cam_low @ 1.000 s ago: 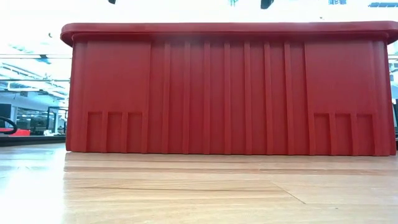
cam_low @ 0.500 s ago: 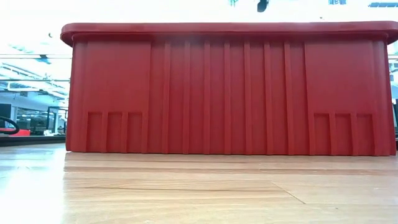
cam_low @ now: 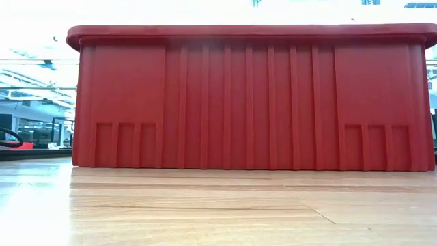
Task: Pick and place slides into bin
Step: Return to Home Position
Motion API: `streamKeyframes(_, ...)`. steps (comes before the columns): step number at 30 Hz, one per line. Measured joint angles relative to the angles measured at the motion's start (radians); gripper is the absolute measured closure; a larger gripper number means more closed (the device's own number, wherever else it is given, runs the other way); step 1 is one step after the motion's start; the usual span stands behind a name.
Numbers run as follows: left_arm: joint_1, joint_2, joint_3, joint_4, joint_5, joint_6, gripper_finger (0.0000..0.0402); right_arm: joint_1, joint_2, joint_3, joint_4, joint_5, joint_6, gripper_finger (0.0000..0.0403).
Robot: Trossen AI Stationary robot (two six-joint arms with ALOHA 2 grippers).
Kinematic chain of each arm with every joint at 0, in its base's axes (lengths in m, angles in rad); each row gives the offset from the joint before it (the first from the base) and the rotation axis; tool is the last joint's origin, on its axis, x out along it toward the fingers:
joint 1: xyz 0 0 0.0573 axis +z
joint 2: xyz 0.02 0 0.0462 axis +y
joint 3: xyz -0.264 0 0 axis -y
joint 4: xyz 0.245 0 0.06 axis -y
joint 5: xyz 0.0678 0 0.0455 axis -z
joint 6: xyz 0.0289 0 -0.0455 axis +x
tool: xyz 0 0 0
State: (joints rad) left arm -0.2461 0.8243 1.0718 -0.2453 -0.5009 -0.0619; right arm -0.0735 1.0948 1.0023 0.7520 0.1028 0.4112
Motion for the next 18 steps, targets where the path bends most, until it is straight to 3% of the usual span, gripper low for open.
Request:
streamKeyframes(10,-0.004,0.0,0.0,-0.025,0.006,-0.195,0.0197,-0.001,-0.068,0.0,0.0,-0.003,-0.01,0.0202)
streamKeyframes(18,-0.004,0.0,0.0,-0.18,0.109,-0.226,0.0197,-0.001,-0.087,0.0,0.0,-0.001,-0.06,0.0202)
